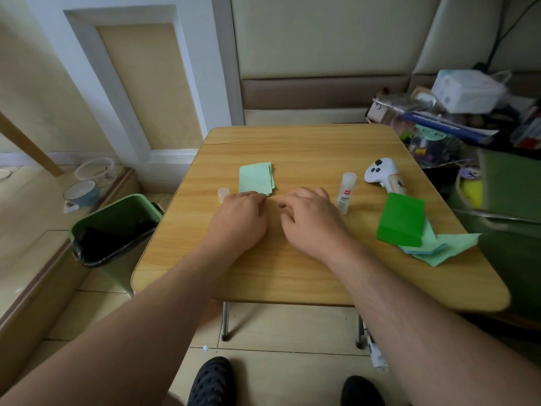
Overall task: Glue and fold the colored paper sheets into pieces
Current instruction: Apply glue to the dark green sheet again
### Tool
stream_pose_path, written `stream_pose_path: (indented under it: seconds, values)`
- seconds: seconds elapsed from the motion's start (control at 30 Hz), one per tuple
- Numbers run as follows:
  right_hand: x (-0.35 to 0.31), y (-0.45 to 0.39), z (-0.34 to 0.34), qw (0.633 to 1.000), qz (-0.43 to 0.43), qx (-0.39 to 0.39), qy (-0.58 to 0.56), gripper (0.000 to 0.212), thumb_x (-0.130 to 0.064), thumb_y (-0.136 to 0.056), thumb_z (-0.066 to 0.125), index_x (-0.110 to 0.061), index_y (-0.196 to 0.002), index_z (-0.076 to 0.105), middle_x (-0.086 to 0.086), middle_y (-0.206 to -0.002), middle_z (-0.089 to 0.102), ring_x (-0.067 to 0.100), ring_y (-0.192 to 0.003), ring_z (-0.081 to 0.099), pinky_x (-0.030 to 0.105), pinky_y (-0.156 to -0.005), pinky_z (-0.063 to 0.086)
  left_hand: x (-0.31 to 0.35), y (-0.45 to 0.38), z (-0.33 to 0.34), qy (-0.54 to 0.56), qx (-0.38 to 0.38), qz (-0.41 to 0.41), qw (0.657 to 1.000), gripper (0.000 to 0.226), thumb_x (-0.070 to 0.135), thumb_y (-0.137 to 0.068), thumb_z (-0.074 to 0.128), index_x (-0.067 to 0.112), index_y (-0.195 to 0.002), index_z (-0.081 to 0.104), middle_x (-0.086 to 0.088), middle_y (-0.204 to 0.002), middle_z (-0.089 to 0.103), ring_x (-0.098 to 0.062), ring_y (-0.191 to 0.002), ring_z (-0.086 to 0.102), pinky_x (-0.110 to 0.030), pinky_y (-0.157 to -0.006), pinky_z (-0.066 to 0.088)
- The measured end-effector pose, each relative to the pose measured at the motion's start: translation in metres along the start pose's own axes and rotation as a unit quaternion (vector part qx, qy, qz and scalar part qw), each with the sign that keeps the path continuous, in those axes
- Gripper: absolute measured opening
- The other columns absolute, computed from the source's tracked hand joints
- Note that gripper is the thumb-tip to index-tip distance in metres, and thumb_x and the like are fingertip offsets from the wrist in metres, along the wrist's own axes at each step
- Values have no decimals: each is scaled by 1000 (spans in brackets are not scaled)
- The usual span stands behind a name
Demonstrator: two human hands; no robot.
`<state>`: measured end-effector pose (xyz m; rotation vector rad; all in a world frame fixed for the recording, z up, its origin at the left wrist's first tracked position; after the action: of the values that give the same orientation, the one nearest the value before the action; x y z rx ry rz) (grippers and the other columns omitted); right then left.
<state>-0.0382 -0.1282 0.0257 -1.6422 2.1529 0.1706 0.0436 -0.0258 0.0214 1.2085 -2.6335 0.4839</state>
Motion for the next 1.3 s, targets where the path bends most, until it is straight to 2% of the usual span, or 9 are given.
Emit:
stream_pose_path:
  seconds: [0.23,0.4,0.5,0.63,0.7,0.83,1.03,1.13,1.3]
  values:
    - [16,26,-36,998,-20,38,-49,28,-15,-95,58,-24,-113,77,-5,-117,70,18,-112,59,36,-101,48,47,13,4,25,2,54,998,37,29,-93,47,25,-121,72,0,-119,72,-28,-112,61,-44,-89,54]
    - [76,44,-88,982,84,152,-68,16,-12,-88,64,-24,-90,74,-5,-97,70,19,-90,64,35,-82,55,114,38,23,68,-33,178,981,35,22,-93,57,25,-125,71,5,-130,67,-24,-121,58,-39,-98,52]
    - [136,56,-114,965,175,192,-27,16,-21,-88,69,-28,-102,68,3,-109,67,27,-98,63,40,-86,55,146,52,32,86,-44,242,965,38,21,-92,57,22,-127,71,4,-132,67,-26,-118,61,-40,-97,54]
    - [196,72,-117,941,311,127,45,58,-45,-88,74,-26,-138,51,18,-138,49,44,-128,46,53,-103,46,162,60,34,110,-26,269,957,33,20,-94,58,21,-124,72,4,-129,68,-25,-114,64,-42,-95,55]
    - [207,77,-115,933,336,117,48,61,-50,-87,75,-26,-138,52,20,-139,48,45,-128,46,53,-104,46,161,60,36,116,-23,268,956,33,19,-94,58,21,-123,73,4,-128,68,-25,-113,64,-41,-97,54]
    - [197,76,-123,946,275,173,-6,24,-31,-90,77,-24,-112,73,12,-116,66,34,-102,61,42,-87,52,155,59,37,123,-23,258,958,31,18,-94,59,21,-122,74,5,-128,68,-22,-115,63,-38,-99,52]
    - [149,71,-144,949,187,241,-75,23,-32,-92,77,-19,-111,77,-2,-109,58,28,-113,56,38,-97,47,134,48,21,260,-9,168,951,24,22,-97,62,32,-116,71,12,-127,62,-6,-109,61,-28,-96,53]
    - [117,68,-138,957,141,215,-135,14,-27,-93,77,-19,-105,77,-13,-88,62,15,-84,60,29,-77,46,119,41,11,373,6,97,923,22,26,-98,66,36,-117,58,11,-127,55,-5,-107,62,-30,-87,57]
    - [91,60,-107,935,106,151,-305,12,-18,-91,80,-26,-89,71,-3,-87,70,10,-78,62,25,-69,50,104,38,13,493,-39,21,869,63,15,-85,81,36,-120,33,3,-114,71,-13,-90,71,-38,-74,62]
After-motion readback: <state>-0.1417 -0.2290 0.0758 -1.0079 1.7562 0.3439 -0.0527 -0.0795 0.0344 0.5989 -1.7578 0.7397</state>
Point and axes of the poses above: each hand's wrist, its own y-axis away from the middle knuckle, its own z-axis out of the palm, x = y × z, the point moved 10 cm from there along -y, towards the middle knuckle
